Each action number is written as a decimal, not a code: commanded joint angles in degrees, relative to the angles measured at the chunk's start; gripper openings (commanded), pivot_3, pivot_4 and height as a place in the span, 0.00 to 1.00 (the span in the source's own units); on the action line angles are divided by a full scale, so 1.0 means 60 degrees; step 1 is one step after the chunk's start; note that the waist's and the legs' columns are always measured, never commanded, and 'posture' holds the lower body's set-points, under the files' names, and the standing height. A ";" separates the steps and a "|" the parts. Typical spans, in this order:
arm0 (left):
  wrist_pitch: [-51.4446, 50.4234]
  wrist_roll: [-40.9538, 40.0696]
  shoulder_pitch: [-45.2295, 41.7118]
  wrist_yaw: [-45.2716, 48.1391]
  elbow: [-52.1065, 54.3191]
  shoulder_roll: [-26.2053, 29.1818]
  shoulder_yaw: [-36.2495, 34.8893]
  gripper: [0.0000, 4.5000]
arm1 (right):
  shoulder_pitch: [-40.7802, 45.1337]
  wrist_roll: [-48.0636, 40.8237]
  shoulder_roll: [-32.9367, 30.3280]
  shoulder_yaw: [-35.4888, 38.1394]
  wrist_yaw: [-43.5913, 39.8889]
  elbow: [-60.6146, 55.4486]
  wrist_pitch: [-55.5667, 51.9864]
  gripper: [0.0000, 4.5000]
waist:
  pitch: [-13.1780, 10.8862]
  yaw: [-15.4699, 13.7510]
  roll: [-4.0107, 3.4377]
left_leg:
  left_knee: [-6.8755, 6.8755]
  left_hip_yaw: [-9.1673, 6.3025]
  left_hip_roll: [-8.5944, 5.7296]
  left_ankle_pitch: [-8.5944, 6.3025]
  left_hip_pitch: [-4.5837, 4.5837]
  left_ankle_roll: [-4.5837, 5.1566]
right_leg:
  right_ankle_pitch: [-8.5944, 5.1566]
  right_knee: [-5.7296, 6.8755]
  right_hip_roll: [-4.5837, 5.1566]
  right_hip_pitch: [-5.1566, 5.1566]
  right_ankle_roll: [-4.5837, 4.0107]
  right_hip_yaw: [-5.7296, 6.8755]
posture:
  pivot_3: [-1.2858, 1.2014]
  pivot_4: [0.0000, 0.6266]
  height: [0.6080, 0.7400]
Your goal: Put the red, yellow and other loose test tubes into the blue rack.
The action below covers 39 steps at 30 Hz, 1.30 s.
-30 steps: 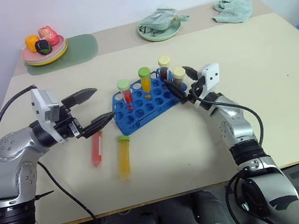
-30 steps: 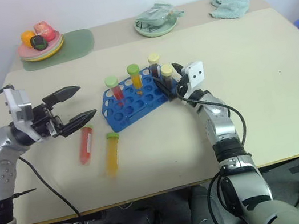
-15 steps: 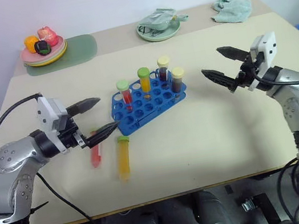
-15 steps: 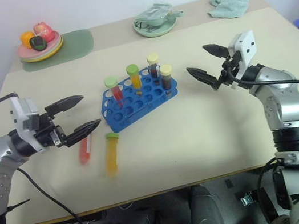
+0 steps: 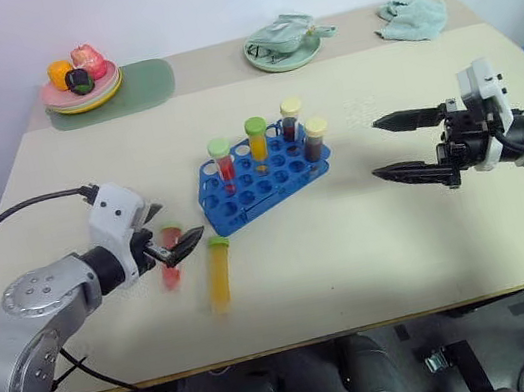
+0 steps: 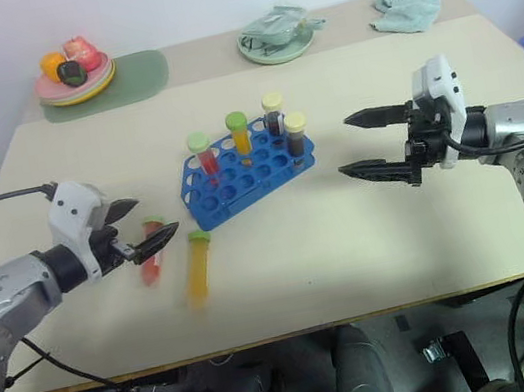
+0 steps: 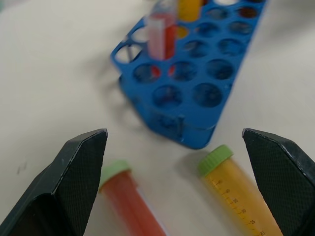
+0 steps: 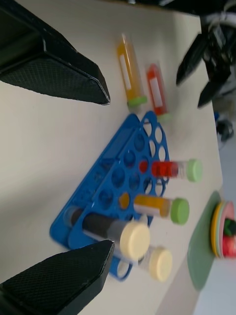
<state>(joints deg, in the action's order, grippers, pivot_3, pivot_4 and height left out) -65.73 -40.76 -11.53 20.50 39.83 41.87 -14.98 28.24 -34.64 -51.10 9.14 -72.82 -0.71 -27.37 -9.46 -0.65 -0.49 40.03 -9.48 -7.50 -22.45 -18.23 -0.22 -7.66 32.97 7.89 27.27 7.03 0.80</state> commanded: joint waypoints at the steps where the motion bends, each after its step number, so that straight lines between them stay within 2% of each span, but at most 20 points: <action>1: -0.1609 -0.0403 -0.0472 -0.1014 0.0787 -0.0357 -0.0313 1.00 | 0.0265 -0.0183 0.0105 0.0039 0.0005 -0.0180 -0.0114 0.99 | 0.0001 -0.0025 0.0003 | 0.0002 0.0000 0.0007 -0.0003 0.0000 -0.0005 | 0.0002 -0.0001 -0.0009 0.0000 -0.0003 0.0000 | 0.52 0.24 1.00; 4: -0.3074 -0.0506 -0.1121 -0.1574 0.0754 -0.0987 -0.0511 1.00 | 0.0225 -0.0115 0.0226 0.0003 0.0018 -0.0194 -0.0053 0.99 | 0.0001 -0.0054 0.0009 | 0.0007 -0.0001 0.0018 -0.0007 0.0000 -0.0013 | 0.0004 -0.0001 -0.0020 -0.0002 -0.0006 -0.0001 | 0.52 0.24 1.00; 6: -0.4130 -0.0602 -0.1640 -0.1922 0.0536 -0.1716 -0.0945 1.00 | 0.0197 -0.0104 0.0264 -0.0007 0.0028 -0.0213 -0.0038 0.99 | 0.0001 -0.0044 0.0009 | 0.0010 0.0000 0.0019 -0.0007 0.0000 -0.0014 | 0.0005 0.0000 -0.0022 -0.0004 -0.0008 -0.0001 | 0.52 0.24 1.00; 11: -0.4462 -0.1329 -0.2142 -0.3571 -0.0122 -0.2820 -0.1146 1.00 | 0.0134 -0.0126 0.0339 -0.0025 0.0083 -0.0283 -0.0085 0.99 | 0.0001 -0.0029 0.0010 | 0.0008 0.0000 0.0025 -0.0011 0.0004 -0.0022 | 0.0005 0.0000 -0.0030 -0.0001 -0.0009 -0.0002 | 0.52 0.24 1.00; 16: -0.4462 -0.3327 -0.2203 -0.5402 -0.0842 -0.2655 -0.1084 1.00 | 0.0069 -0.0082 0.0434 -0.0086 0.0111 -0.0366 -0.0069 0.99 | -0.0001 -0.0029 0.0014 | 0.0009 0.0001 0.0033 -0.0014 0.0006 -0.0030 | 0.0005 0.0003 -0.0037 0.0005 -0.0010 -0.0005 | 0.52 0.24 1.00; 18: -0.4462 -0.4720 -0.2242 -0.6274 -0.1293 -0.2403 -0.1056 1.00 | 0.0115 -0.0047 0.0486 -0.0131 0.0142 -0.0313 -0.0044 0.99 | -0.0001 -0.0030 0.0015 | 0.0011 0.0003 0.0032 -0.0014 0.0006 -0.0030 | 0.0005 0.0003 -0.0036 0.0005 -0.0010 -0.0008 | 0.52 0.24 1.00; 21: -0.4462 -0.6775 -0.2427 -0.7435 -0.1991 -0.1440 -0.0700 1.00 | 0.0154 0.0018 0.0541 -0.0207 0.0165 -0.0240 0.0023 0.99 | -0.0001 -0.0030 0.0014 | 0.0011 0.0002 0.0032 -0.0015 0.0009 -0.0031 | 0.0005 0.0008 -0.0038 0.0007 -0.0010 -0.0011 | 0.52 0.24 1.00; 22: -0.4247 -0.7636 -0.2477 -0.7810 -0.2196 -0.0896 -0.0403 1.00 | 0.0154 0.0031 0.0541 -0.0223 0.0152 -0.0238 0.0040 0.99 | -0.0001 -0.0029 0.0015 | 0.0011 0.0002 0.0032 -0.0014 0.0009 -0.0031 | 0.0005 0.0009 -0.0038 0.0007 -0.0010 -0.0012 | 0.52 0.24 1.00; 24: -0.2789 -1.0150 -0.2411 -0.9040 -0.2597 0.0646 0.0641 1.00 | 0.0191 0.0070 0.0568 -0.0256 0.0158 -0.0182 0.0037 0.99 | -0.0002 -0.0025 0.0014 | 0.0012 0.0003 0.0032 -0.0014 0.0008 -0.0034 | 0.0004 0.0017 -0.0040 0.0016 -0.0012 -0.0019 | 0.52 0.24 1.00; 26: -0.1529 -1.1701 -0.2381 -0.9916 -0.2719 0.1809 0.1512 1.00 | 0.0225 0.0142 0.0609 -0.0288 0.0164 -0.0114 0.0089 0.99 | -0.0001 -0.0027 0.0012 | 0.0006 0.0010 0.0031 -0.0016 0.0012 -0.0038 | 0.0004 0.0017 -0.0042 0.0023 -0.0012 -0.0034 | 0.52 0.24 1.00; 31: -0.0066 -1.2040 -0.2092 -0.9666 -0.2325 0.2987 0.2557 1.00 | 0.0222 0.0157 0.0652 -0.0303 0.0199 -0.0201 0.0038 0.99 | -0.0001 -0.0039 0.0011 | 0.0004 0.0024 0.0029 -0.0017 0.0019 -0.0038 | 0.0004 0.0017 -0.0045 0.0017 -0.0013 -0.0043 | 0.52 0.24 1.00; 36: 0.0790 -1.2040 -0.1507 -0.9124 -0.1795 0.3782 0.3052 1.00 | 0.0266 0.0173 0.0665 -0.0344 0.0201 -0.0229 -0.0005 0.99 | -0.0001 -0.0022 0.0010 | -0.0002 0.0040 0.0033 -0.0017 0.0021 -0.0038 | 0.0003 0.0017 -0.0053 0.0025 -0.0014 -0.0053 | 0.52 0.24 1.00; 39: 0.1355 -1.2040 -0.0926 -0.8929 -0.1548 0.3939 0.3188 1.00 | 0.0296 0.0157 0.0718 -0.0403 0.0230 -0.0265 -0.0061 0.99 | -0.0002 -0.0021 0.0009 | -0.0007 0.0054 0.0034 -0.0017 0.0028 -0.0038 | 0.0002 0.0016 -0.0054 0.0026 -0.0014 -0.0065 | 0.52 0.24 1.00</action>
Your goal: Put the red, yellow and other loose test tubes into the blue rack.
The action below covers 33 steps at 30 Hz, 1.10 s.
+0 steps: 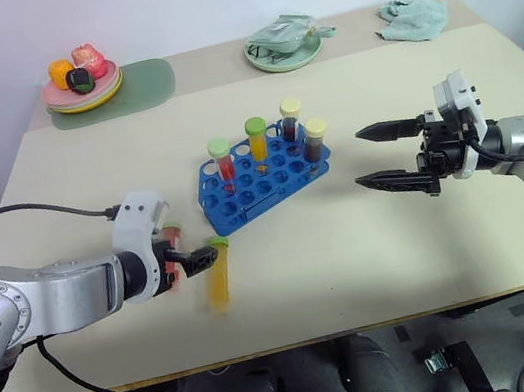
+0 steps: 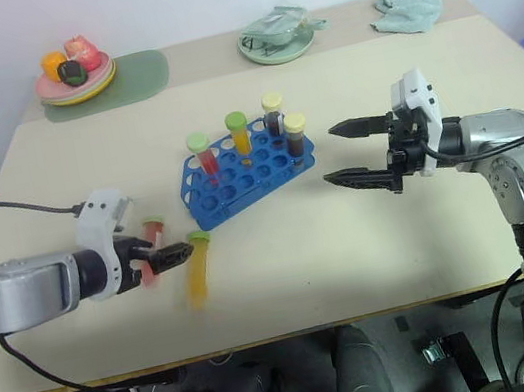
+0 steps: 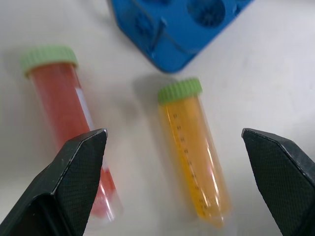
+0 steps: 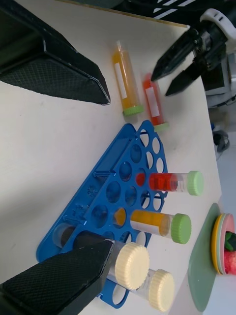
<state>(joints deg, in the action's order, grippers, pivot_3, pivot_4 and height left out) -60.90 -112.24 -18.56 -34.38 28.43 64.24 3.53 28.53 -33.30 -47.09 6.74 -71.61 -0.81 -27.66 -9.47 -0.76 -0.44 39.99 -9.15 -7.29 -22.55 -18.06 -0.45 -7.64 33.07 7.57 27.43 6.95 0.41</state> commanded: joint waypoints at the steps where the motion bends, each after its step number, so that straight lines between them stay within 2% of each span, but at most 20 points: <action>1: 0.0619 -0.0127 0.0266 0.0248 0.0386 0.0307 0.0195 1.00 | 0.0247 -0.0070 0.0069 -0.0025 0.0034 -0.0260 -0.0020 0.99 | 0.0000 -0.0003 0.0001 | -0.0002 0.0005 0.0000 0.0000 0.0003 0.0000 | 0.0000 -0.0003 -0.0001 -0.0001 0.0000 -0.0004 | 0.52 0.24 1.00; 5: 0.0785 -0.0127 0.0124 0.0198 0.0470 0.0512 0.0676 1.00 | 0.0244 -0.0070 0.0111 -0.0058 0.0077 -0.0280 -0.0027 0.99 | 0.0000 -0.0028 0.0001 | 0.0001 0.0010 0.0000 0.0000 0.0006 0.0001 | 0.0000 -0.0009 0.0000 -0.0007 0.0000 -0.0005 | 0.52 0.24 1.00; 15: 0.0838 -0.0127 -0.0781 -0.0422 0.0114 -0.0332 0.2033 1.00 | 0.0272 0.0001 0.0123 -0.0073 0.0184 -0.0300 0.0004 0.99 | 0.0000 -0.0013 0.0001 | 0.0001 0.0016 0.0000 0.0000 0.0009 0.0002 | 0.0000 -0.0009 -0.0001 -0.0006 0.0000 -0.0010 | 0.52 0.24 1.00; 28: 0.0858 -0.0127 -0.0852 -0.1577 -0.0413 -0.1176 0.2350 1.00 | 0.0183 0.0023 0.0082 -0.0026 0.0281 -0.0372 -0.0014 0.99 | 0.0000 -0.0016 0.0001 | 0.0002 0.0016 0.0001 0.0000 0.0011 0.0002 | 0.0001 -0.0011 -0.0002 -0.0007 0.0001 -0.0013 | 0.52 0.24 1.00; 31: 0.0850 -0.0127 -0.0840 -0.1853 -0.0527 -0.1406 0.2389 0.80 | 0.0171 0.0029 0.0078 -0.0028 0.0319 -0.0402 -0.0015 1.00 | 0.0000 -0.0020 0.0001 | 0.0001 0.0018 0.0001 0.0000 0.0013 0.0002 | 0.0001 -0.0012 -0.0002 -0.0007 0.0001 -0.0014 | 0.52 0.24 1.00; 33: 0.0911 -0.0127 -0.0810 -0.2128 -0.0616 -0.1581 0.2400 0.59 | 0.0168 0.0051 0.0045 -0.0020 0.0334 -0.0394 -0.0013 1.00 | 0.0000 -0.0020 0.0001 | 0.0002 0.0018 0.0000 0.0000 0.0013 0.0002 | 0.0001 -0.0012 -0.0001 -0.0008 0.0001 -0.0015 | 0.52 0.24 1.00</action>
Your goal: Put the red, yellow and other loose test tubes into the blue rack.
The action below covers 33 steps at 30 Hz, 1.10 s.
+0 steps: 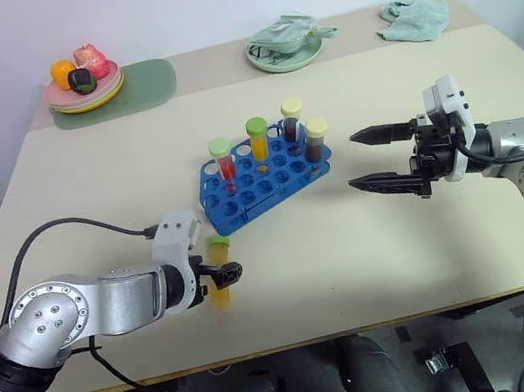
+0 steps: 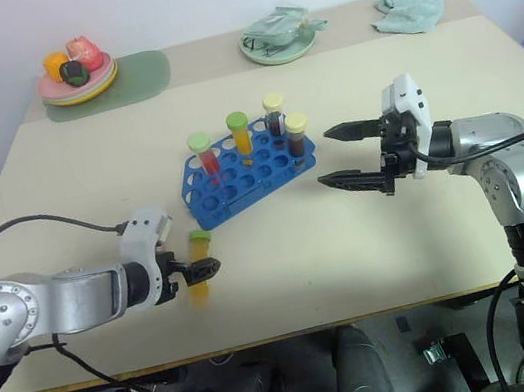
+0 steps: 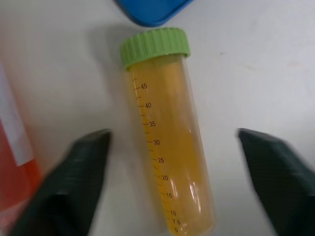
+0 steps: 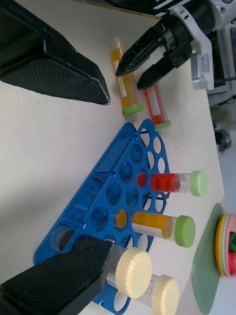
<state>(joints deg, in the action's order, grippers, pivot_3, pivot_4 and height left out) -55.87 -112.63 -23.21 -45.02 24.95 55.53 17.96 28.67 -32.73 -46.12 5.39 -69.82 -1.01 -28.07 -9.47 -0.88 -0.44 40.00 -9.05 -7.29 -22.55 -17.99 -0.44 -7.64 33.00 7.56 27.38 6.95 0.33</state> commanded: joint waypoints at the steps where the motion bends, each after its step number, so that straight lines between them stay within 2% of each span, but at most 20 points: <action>1: 0.0057 -0.0061 -0.0022 -0.0397 -0.0071 -0.0181 0.0004 0.59 | 0.0142 -0.0035 -0.0137 0.0215 0.0046 -0.0355 0.0054 1.00 | 0.0000 -0.0003 0.0000 | 0.0000 0.0000 0.0000 0.0000 0.0000 0.0000 | 0.0000 0.0000 0.0000 0.0000 0.0000 0.0000 | 0.52 0.24 1.00; 11: 0.0230 -0.0061 0.0426 -0.0876 -0.0094 -0.0473 -0.0246 0.59 | 0.0148 0.0061 -0.0190 0.0263 0.0067 -0.0265 0.0123 1.00 | 0.0001 -0.0002 0.0000 | -0.0003 0.0007 0.0000 0.0000 0.0032 0.0000 | 0.0000 0.0000 0.0000 -0.0027 0.0000 -0.0007 | 0.52 0.24 1.00; 12: 0.0303 -0.0061 0.0502 -0.0982 -0.0070 -0.0514 -0.0317 0.47 | 0.0138 0.0077 -0.0194 0.0256 0.0058 -0.0266 0.0142 1.00 | 0.0001 -0.0001 -0.0001 | -0.0003 0.0008 0.0000 0.0000 0.0034 0.0000 | 0.0000 0.0001 0.0000 -0.0028 0.0000 -0.0008 | 0.52 0.24 1.00; 13: 0.0327 -0.0061 0.0542 -0.1035 -0.0051 -0.0531 -0.0377 0.40 | 0.0130 0.0070 -0.0200 0.0251 0.0047 -0.0269 0.0120 1.00 | 0.0001 -0.0004 -0.0001 | -0.0006 0.0012 0.0000 0.0000 0.0039 0.0000 | 0.0000 0.0001 -0.0001 -0.0029 0.0000 -0.0011 | 0.52 0.24 1.00; 15: 0.0351 -0.0061 0.0578 -0.1136 -0.0009 -0.0550 -0.0449 0.20 | 0.0129 0.0053 -0.0211 0.0242 0.0013 -0.0254 0.0080 1.00 | 0.0002 -0.0012 0.0000 | -0.0007 0.0014 0.0000 0.0000 0.0042 0.0000 | -0.0001 0.0001 -0.0001 -0.0032 0.0000 -0.0013 | 0.52 0.24 1.00; 16: 0.0324 -0.0061 0.0602 -0.1102 0.0033 -0.0468 -0.0514 0.16 | 0.0135 0.0058 -0.0206 0.0244 0.0009 -0.0240 0.0090 1.00 | 0.0002 -0.0009 0.0000 | -0.0006 0.0014 0.0001 0.0000 0.0042 0.0000 | -0.0001 0.0001 -0.0001 -0.0032 0.0000 -0.0013 | 0.52 0.24 1.00; 27: 0.1473 0.0034 0.0946 -0.2353 0.1290 0.0605 -0.1923 0.16 | -0.0209 -0.0289 -0.0514 0.0384 -0.0526 -0.0353 -0.0179 1.00 | 0.0000 -0.0040 0.0002 | -0.0014 0.0044 0.0023 -0.0006 0.0048 -0.0003 | -0.0001 -0.0003 -0.0025 -0.0027 -0.0001 -0.0032 | 0.52 0.24 1.00; 31: 0.1694 0.1704 0.0780 -0.1886 0.1827 0.0556 -0.2343 0.16 | -0.0446 -0.0511 -0.0650 0.0439 -0.0865 -0.0530 -0.0250 1.00 | -0.0001 -0.0163 0.0003 | -0.0014 0.0058 0.0024 -0.0008 0.0049 -0.0001 | -0.0001 -0.0009 -0.0026 -0.0028 -0.0001 -0.0035 | 0.52 0.24 1.00; 33: 0.2413 0.2866 0.0994 -0.0400 0.2080 -0.0277 -0.2779 0.16 | -0.0427 -0.0467 -0.0588 0.0423 -0.0830 -0.0488 -0.0193 1.00 | 0.0000 -0.0221 -0.0002 | -0.0015 0.0081 0.0026 -0.0008 0.0053 -0.0001 | 0.0001 -0.0010 -0.0028 -0.0027 -0.0002 -0.0041 | 0.52 0.24 1.00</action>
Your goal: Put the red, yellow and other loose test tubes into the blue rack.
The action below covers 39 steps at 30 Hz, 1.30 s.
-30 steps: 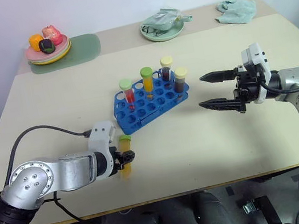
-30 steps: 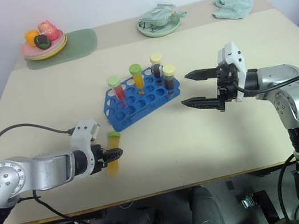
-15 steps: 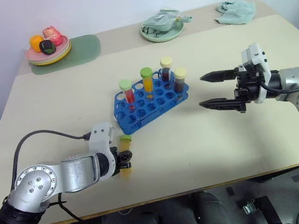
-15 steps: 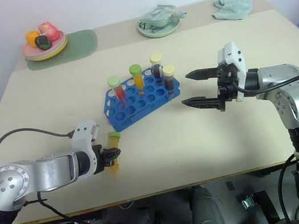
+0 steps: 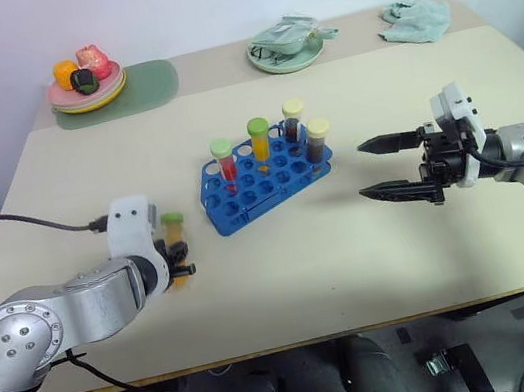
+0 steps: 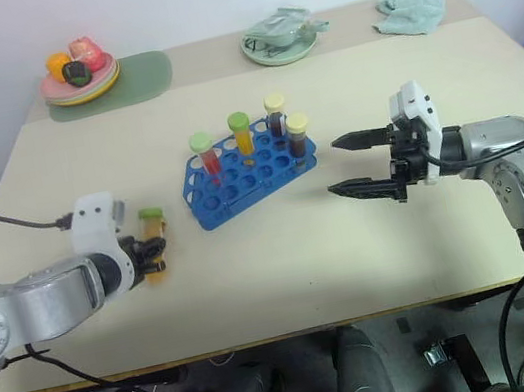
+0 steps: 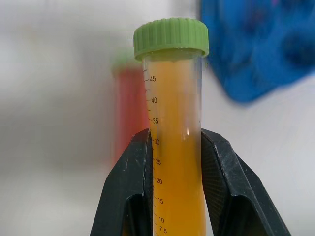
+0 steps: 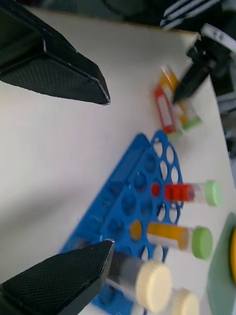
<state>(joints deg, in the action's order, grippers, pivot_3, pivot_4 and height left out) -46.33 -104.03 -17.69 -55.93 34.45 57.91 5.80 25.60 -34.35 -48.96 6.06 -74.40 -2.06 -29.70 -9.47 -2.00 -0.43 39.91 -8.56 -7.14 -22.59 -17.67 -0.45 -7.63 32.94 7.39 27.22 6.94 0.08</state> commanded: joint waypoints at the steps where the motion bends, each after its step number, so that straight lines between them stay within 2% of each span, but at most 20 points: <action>1: 0.0831 0.1920 0.0095 0.1872 0.0599 -0.0753 -0.0822 0.16 | 0.0134 -0.0188 -0.0079 0.0303 -0.0036 -0.0264 0.0082 1.00 | 0.0000 -0.0042 0.0002 | -0.0003 0.0032 0.0000 0.0000 0.0007 0.0001 | 0.0000 -0.0003 0.0000 -0.0003 0.0000 -0.0007 | 0.52 0.24 1.00; 2: 0.1020 0.2471 0.0101 0.2239 0.0636 -0.1049 -0.0885 0.16 | 0.0192 -0.0168 -0.0040 0.0285 -0.0011 -0.0204 0.0101 1.00 | -0.0001 -0.0046 0.0008 | -0.0003 0.0044 0.0003 0.0000 0.0007 0.0001 | 0.0000 -0.0006 -0.0003 -0.0005 0.0000 -0.0007 | 0.52 0.24 1.00; 8: 0.2094 0.6740 0.0018 0.6228 0.0700 -0.1361 -0.0579 0.16 | 0.0437 -0.0068 0.0071 0.0235 0.0076 0.0015 0.0201 1.00 | -0.0002 -0.0040 0.0007 | -0.0005 0.0064 0.0018 -0.0001 0.0002 0.0004 | 0.0010 -0.0048 -0.0020 -0.0013 -0.0011 -0.0007 | 0.52 0.24 1.00; 14: 0.4378 1.0373 -0.0709 0.9883 -0.0962 -0.2705 0.0485 0.16 | 0.0617 -0.0015 0.0146 0.0221 0.0235 0.0128 0.0236 1.00 | -0.0001 -0.0058 0.0008 | -0.0005 0.0066 0.0045 -0.0003 -0.0008 0.0011 | 0.0042 -0.0139 -0.0051 -0.0044 -0.0030 -0.0001 | 0.52 0.24 1.00; 20: 0.6912 1.2630 -0.1413 1.2825 -0.3398 -0.4439 0.1287 0.16 | 0.0644 -0.0073 0.0200 0.0305 0.0511 -0.0060 0.0094 1.00 | 0.0000 -0.0036 0.0006 | -0.0003 0.0082 0.0061 -0.0012 -0.0003 0.0027 | 0.0056 -0.0155 -0.0060 -0.0048 -0.0018 0.0001 | 0.52 0.24 1.00; 23: 0.8255 1.3671 -0.1970 1.3534 -0.5005 -0.5554 0.1548 0.16 | 0.0562 -0.0162 0.0147 0.0417 0.0675 -0.0239 -0.0032 1.00 | -0.0001 -0.0068 0.0007 | 0.0002 0.0086 0.0065 -0.0013 -0.0006 0.0029 | 0.0071 -0.0167 -0.0062 -0.0052 -0.0018 0.0003 | 0.52 0.24 1.00; 26: 0.9448 1.4635 -0.2349 1.4089 -0.6113 -0.6259 0.1714 0.16 | 0.0458 -0.0230 0.0037 0.0559 0.0775 -0.0338 -0.0144 1.00 | 0.0000 -0.0051 0.0008 | 0.0011 0.0084 0.0066 -0.0014 -0.0014 0.0033 | 0.0097 -0.0186 -0.0064 -0.0056 -0.0007 0.0008 | 0.52 0.24 1.00; 35: 1.1586 1.6235 -0.3226 1.4465 -0.9209 -0.7643 0.1666 0.16 | 0.0134 -0.0320 -0.0231 0.0949 0.0910 -0.0594 -0.0457 1.00 | 0.0001 -0.0050 0.0005 | 0.0014 0.0099 0.0100 -0.0016 -0.0041 0.0038 | 0.0170 -0.0277 -0.0100 -0.0059 -0.0003 0.0009 | 0.52 0.24 1.00; 39: 1.2188 1.6417 -0.3425 1.4606 -1.0121 -0.8047 0.1556 0.16 | 0.0065 -0.0343 -0.0294 0.1008 0.0965 -0.0682 -0.0510 1.00 | 0.0002 -0.0050 0.0005 | 0.0015 0.0102 0.0100 -0.0015 -0.0045 0.0039 | 0.0176 -0.0286 -0.0101 -0.0059 0.0000 0.0009 | 0.52 0.24 1.00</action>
<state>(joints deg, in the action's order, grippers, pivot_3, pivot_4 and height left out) 24.51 -5.64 -36.75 31.35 -26.17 10.36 16.45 25.82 -35.12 -49.76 9.95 -68.80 -3.82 -32.77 -9.46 -2.30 -0.40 40.00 -7.95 -6.54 -22.69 -17.94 -0.21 -6.57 31.22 6.79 26.87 6.95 0.14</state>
